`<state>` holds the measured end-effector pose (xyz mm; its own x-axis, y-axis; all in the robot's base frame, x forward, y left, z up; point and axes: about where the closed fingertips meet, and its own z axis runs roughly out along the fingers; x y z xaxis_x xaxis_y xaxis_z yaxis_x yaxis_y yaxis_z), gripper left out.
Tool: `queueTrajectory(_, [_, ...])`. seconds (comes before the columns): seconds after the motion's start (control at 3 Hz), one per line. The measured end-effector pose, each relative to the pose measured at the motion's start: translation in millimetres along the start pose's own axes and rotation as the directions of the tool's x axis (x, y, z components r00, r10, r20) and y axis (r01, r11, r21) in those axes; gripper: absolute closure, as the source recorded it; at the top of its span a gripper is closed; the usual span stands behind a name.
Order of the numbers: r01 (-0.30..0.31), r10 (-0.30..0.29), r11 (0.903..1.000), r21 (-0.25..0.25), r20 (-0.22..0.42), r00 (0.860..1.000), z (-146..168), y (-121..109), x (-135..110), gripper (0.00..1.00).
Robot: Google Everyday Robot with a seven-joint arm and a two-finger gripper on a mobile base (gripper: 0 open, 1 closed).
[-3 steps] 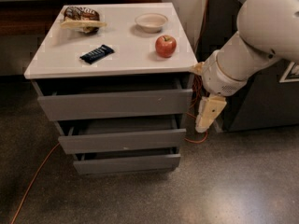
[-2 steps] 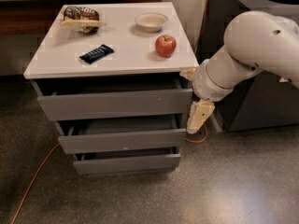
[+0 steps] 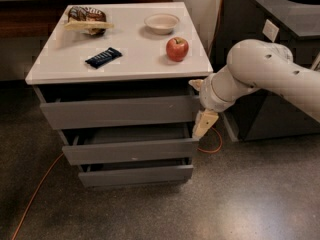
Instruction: Place apple into top drawer
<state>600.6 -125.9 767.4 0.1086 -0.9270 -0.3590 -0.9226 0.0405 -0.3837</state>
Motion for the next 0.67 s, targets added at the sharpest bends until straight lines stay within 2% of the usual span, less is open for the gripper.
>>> queueTrajectory(0.67, [0.062, -0.062, 0.998, 0.009, 0.025, 0.998, 72, -11, 8, 0.0])
